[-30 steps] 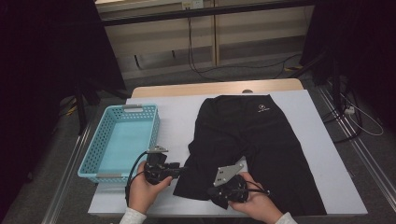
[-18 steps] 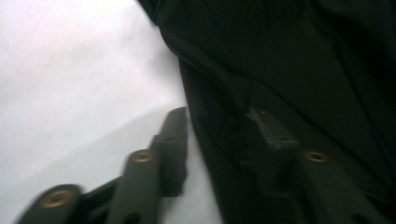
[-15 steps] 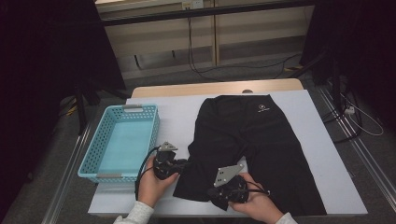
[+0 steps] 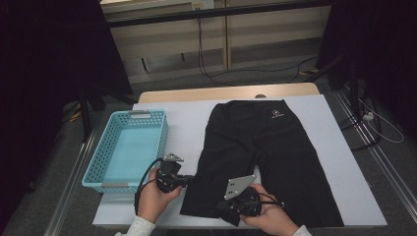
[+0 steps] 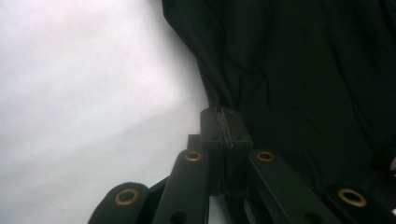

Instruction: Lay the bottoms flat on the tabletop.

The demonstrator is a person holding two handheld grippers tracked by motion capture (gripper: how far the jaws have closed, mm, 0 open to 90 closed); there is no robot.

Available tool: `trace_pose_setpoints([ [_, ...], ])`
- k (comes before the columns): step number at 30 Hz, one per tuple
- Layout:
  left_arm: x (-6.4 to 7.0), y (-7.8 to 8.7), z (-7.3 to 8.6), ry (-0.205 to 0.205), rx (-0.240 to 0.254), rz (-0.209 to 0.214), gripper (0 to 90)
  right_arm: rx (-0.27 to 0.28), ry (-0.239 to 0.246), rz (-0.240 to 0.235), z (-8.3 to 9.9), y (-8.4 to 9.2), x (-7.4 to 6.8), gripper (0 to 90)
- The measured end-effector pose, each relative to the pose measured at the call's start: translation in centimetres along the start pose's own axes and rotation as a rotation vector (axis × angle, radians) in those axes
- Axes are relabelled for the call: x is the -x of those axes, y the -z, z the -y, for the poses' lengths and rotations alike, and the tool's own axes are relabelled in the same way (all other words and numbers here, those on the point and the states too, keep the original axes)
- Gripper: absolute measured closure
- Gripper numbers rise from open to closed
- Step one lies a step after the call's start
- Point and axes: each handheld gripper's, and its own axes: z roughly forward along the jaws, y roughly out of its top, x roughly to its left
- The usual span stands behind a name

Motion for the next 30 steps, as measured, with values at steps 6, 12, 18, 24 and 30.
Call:
trace_pose_setpoints([
  [6,-0.3,-1.0,-0.4,0.007,0.073,-0.018,59.1,-0.025,0.02,-0.021,0.1,0.1,-0.2,90.0],
  [12,-0.5,-1.8,-0.9,0.01,0.092,0.001,61.2,-0.041,0.015,-0.041,0.5,0.5,0.0,90.0],
  [18,-0.3,-1.8,-0.9,0.039,0.043,0.032,86.9,0.056,-0.075,0.084,0.7,2.3,1.7,65.0],
  [24,-0.3,-0.6,-0.8,0.062,0.039,0.029,88.5,0.082,-0.169,0.243,2.1,4.6,4.2,61.9],
  [30,0.2,-0.4,-0.5,0.063,0.033,0.063,88.4,0.05,-0.237,0.332,3.1,5.2,5.4,61.1],
])
